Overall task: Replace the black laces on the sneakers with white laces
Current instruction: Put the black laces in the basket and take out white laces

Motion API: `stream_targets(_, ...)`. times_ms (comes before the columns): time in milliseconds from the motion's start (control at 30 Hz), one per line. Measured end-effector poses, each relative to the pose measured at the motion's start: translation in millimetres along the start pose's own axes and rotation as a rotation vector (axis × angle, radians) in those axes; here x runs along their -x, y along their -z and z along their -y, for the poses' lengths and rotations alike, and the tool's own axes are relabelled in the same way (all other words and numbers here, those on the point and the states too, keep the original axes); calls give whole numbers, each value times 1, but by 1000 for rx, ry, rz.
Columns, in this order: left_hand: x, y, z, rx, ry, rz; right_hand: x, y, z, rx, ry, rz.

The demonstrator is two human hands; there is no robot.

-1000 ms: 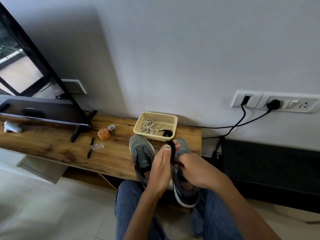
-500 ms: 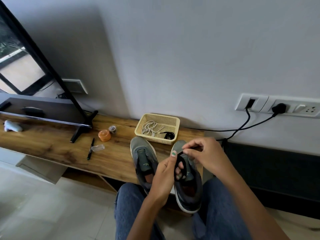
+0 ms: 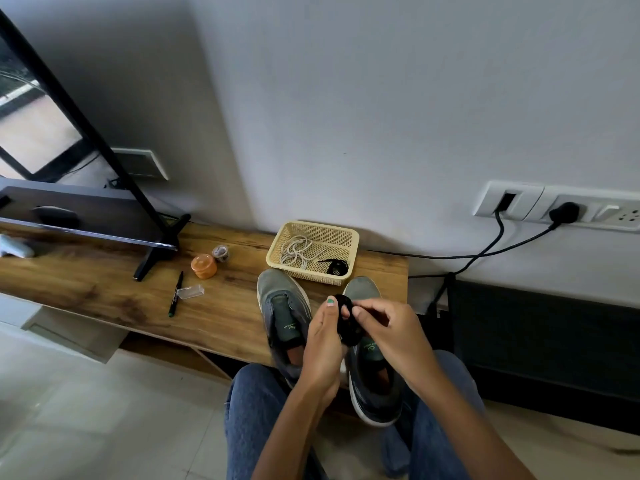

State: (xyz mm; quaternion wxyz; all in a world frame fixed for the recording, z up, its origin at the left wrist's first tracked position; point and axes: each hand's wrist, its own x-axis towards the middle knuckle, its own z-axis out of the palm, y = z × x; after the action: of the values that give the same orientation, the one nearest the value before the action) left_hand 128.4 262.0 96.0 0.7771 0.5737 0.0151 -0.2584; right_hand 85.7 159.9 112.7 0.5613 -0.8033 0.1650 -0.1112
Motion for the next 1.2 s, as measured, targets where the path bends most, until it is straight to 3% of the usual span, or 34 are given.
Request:
stream_targets(167,-13,6,-1,18,52,-32,-3,-1,-1,-291,-73,92)
stream_targets(333,-29,10,0,-20,96,-8,-18,-9,-13,-357,-94,59)
stream_targets(467,-46,12,3,-167,25,-11,-38,-19,-30,-361,-141,6)
stream_targets(800,-107,15,0,-215,-20,-294,-106,-46,-51,-358,-195,-129)
stream_targets(1000,-168,16,0,-267,-72,-491,-169,-54,-65,-111,-124,-197)
stream_targets(1200,-222,20,2,-437,-16,-298,-239,-54,-82,291,-8,-145)
